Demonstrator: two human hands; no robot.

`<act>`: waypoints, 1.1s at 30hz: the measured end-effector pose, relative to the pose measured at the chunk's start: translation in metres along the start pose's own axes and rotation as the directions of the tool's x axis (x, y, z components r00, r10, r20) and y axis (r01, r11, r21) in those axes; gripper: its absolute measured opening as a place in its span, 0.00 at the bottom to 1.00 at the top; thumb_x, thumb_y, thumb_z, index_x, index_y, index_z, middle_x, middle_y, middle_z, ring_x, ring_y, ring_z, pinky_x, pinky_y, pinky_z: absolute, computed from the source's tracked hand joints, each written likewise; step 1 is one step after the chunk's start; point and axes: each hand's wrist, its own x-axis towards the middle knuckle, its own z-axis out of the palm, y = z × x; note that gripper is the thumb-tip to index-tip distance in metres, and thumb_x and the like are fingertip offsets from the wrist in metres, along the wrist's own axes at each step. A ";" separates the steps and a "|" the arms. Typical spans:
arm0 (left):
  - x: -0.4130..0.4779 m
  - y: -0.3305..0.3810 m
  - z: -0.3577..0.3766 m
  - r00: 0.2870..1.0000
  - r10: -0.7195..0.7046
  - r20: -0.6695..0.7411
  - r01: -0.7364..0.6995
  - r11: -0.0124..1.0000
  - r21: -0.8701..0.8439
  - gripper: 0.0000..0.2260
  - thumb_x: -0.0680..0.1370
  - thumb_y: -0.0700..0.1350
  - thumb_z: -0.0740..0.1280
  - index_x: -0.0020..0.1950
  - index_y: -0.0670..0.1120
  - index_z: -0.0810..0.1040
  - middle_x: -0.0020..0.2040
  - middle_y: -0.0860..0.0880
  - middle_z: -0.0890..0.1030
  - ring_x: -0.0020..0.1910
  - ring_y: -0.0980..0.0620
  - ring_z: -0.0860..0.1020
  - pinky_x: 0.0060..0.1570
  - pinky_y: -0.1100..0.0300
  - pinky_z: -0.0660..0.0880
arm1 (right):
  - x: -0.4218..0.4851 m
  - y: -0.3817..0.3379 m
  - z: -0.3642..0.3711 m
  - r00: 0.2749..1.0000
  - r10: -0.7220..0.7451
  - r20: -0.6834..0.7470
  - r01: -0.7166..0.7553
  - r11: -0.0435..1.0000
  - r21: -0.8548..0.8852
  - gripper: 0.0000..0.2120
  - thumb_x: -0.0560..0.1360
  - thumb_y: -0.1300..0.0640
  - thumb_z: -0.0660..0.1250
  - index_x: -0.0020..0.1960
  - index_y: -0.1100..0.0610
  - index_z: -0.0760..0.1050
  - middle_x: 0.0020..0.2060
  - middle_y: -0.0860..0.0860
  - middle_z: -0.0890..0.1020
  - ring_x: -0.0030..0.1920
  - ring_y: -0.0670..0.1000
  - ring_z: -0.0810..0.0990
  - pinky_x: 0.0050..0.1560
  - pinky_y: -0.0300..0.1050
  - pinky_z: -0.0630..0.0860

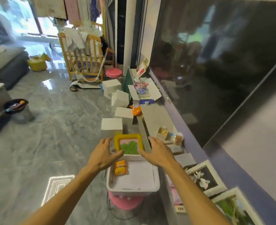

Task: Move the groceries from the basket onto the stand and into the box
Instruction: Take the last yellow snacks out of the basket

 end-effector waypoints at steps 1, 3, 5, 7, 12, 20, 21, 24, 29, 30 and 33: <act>0.006 -0.005 0.014 0.999 -0.052 -0.008 0.052 0.999 -0.011 0.44 0.73 0.74 0.68 0.81 0.49 0.65 0.77 0.45 0.71 0.70 0.44 0.76 0.66 0.49 0.75 | 0.021 0.008 0.010 0.998 -0.029 0.047 0.030 0.999 -0.021 0.32 0.76 0.28 0.63 0.73 0.46 0.69 0.69 0.48 0.78 0.65 0.54 0.79 0.59 0.55 0.81; 0.018 -0.014 0.047 0.985 -0.175 -0.006 0.175 0.983 -0.048 0.44 0.73 0.73 0.69 0.80 0.47 0.66 0.76 0.44 0.72 0.71 0.45 0.75 0.66 0.50 0.74 | 0.064 0.024 0.032 0.987 -0.087 0.132 0.099 0.992 -0.083 0.36 0.76 0.28 0.62 0.76 0.49 0.68 0.73 0.50 0.76 0.68 0.56 0.78 0.62 0.56 0.79; 0.029 -0.024 0.084 0.951 -0.310 -0.003 0.308 0.945 -0.115 0.44 0.72 0.72 0.70 0.80 0.46 0.67 0.75 0.44 0.73 0.71 0.44 0.75 0.66 0.49 0.74 | 0.103 0.038 0.055 0.970 -0.132 0.204 0.160 0.978 -0.130 0.41 0.76 0.28 0.62 0.80 0.52 0.64 0.78 0.53 0.71 0.74 0.58 0.74 0.67 0.56 0.76; 0.037 -0.029 0.120 0.910 -0.413 -0.020 0.403 0.897 -0.183 0.41 0.71 0.70 0.72 0.77 0.47 0.70 0.70 0.47 0.76 0.68 0.45 0.77 0.61 0.53 0.75 | 0.139 0.051 0.085 0.943 -0.179 0.281 0.228 0.962 -0.149 0.40 0.78 0.30 0.63 0.82 0.53 0.63 0.80 0.54 0.69 0.76 0.59 0.71 0.69 0.55 0.73; 0.072 -0.057 0.209 0.863 -0.503 -0.050 0.461 0.822 -0.334 0.17 0.73 0.55 0.79 0.50 0.63 0.72 0.41 0.62 0.75 0.45 0.69 0.78 0.39 0.72 0.73 | 0.211 0.081 0.183 0.852 -0.261 0.454 0.354 0.926 -0.132 0.32 0.75 0.30 0.65 0.70 0.48 0.73 0.67 0.51 0.80 0.65 0.58 0.79 0.55 0.52 0.76; 0.149 -0.204 0.385 0.918 -0.390 0.065 0.392 0.920 -0.007 0.44 0.70 0.64 0.76 0.80 0.51 0.63 0.80 0.50 0.64 0.76 0.48 0.67 0.70 0.55 0.71 | 0.324 0.134 0.389 0.779 -0.364 0.510 0.496 0.856 -0.147 0.22 0.77 0.36 0.65 0.64 0.48 0.76 0.64 0.50 0.81 0.62 0.56 0.81 0.58 0.54 0.80; 0.157 -0.220 0.399 0.920 -0.382 0.086 0.382 0.924 0.026 0.45 0.70 0.63 0.76 0.81 0.50 0.62 0.80 0.49 0.63 0.76 0.46 0.67 0.70 0.53 0.72 | 0.335 0.140 0.413 0.776 -0.375 0.507 0.511 0.845 -0.157 0.22 0.77 0.37 0.65 0.65 0.48 0.76 0.64 0.50 0.81 0.63 0.56 0.80 0.60 0.55 0.79; 0.173 -0.255 0.432 0.915 -0.382 0.132 0.375 0.924 0.080 0.43 0.72 0.55 0.76 0.81 0.48 0.60 0.78 0.45 0.65 0.70 0.41 0.74 0.62 0.46 0.78 | 0.349 0.154 0.460 0.767 -0.443 0.463 0.564 0.810 -0.158 0.26 0.78 0.47 0.71 0.74 0.53 0.75 0.71 0.54 0.78 0.67 0.60 0.78 0.67 0.57 0.77; 0.172 -0.272 0.455 0.947 -0.317 0.046 0.305 0.937 0.167 0.17 0.79 0.36 0.65 0.67 0.44 0.71 0.63 0.43 0.72 0.47 0.39 0.82 0.43 0.42 0.77 | 0.345 0.174 0.490 0.797 -0.563 0.220 0.598 0.787 -0.151 0.27 0.74 0.54 0.79 0.71 0.58 0.79 0.62 0.55 0.83 0.58 0.60 0.81 0.55 0.56 0.83; 0.170 -0.271 0.455 0.944 -0.322 0.067 0.306 0.934 0.183 0.13 0.79 0.35 0.64 0.63 0.44 0.72 0.61 0.43 0.72 0.45 0.39 0.81 0.40 0.43 0.75 | 0.344 0.176 0.491 0.798 -0.559 0.224 0.595 0.788 -0.156 0.27 0.74 0.53 0.79 0.70 0.58 0.79 0.60 0.55 0.83 0.57 0.60 0.81 0.53 0.56 0.82; 0.164 -0.270 0.455 0.942 -0.304 0.145 0.272 0.940 0.205 0.10 0.79 0.38 0.65 0.60 0.44 0.74 0.61 0.42 0.72 0.46 0.37 0.80 0.39 0.44 0.71 | 0.343 0.175 0.490 0.809 -0.502 0.305 0.575 0.782 -0.240 0.25 0.74 0.48 0.78 0.68 0.56 0.79 0.56 0.56 0.80 0.57 0.61 0.79 0.49 0.56 0.79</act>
